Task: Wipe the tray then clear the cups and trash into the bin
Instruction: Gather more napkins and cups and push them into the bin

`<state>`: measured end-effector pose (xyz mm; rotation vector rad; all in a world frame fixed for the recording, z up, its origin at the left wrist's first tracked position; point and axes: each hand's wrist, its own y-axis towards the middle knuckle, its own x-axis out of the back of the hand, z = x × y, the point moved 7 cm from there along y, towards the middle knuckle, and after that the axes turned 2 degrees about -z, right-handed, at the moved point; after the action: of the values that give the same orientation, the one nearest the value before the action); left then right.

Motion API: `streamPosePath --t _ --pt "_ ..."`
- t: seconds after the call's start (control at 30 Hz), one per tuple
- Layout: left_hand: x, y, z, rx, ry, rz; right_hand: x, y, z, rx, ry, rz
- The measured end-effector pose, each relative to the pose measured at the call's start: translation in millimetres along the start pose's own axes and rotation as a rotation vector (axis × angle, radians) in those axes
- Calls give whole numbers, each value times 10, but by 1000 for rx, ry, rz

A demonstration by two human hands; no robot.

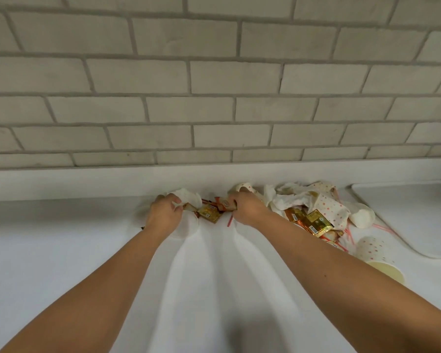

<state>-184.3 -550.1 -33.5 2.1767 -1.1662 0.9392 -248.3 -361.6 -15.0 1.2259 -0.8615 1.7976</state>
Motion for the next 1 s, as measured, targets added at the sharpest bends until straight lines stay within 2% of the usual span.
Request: streamPosePath --t 0.17,0.33,0.57,0.77,0.87,0.93,1.0 --pt "-83 114 43 -19 3 -22 -171 295 70 16 -40 -15" --pt "-106 182 28 -37 -33 -52 -393 515 76 -36 -117 73" --pt "-153 195 56 -26 -89 -61 -448 680 110 42 -319 -16" --pt "-167 153 32 -41 -111 -44 -389 627 132 83 -379 -74" --pt "-113 147 31 -29 -137 -44 -82 585 224 76 -293 -265" --pt "-80 158 32 -17 -209 -45 148 569 285 54 -113 -393" --pt "-72 168 25 16 -371 -26 278 575 352 57 143 -412"
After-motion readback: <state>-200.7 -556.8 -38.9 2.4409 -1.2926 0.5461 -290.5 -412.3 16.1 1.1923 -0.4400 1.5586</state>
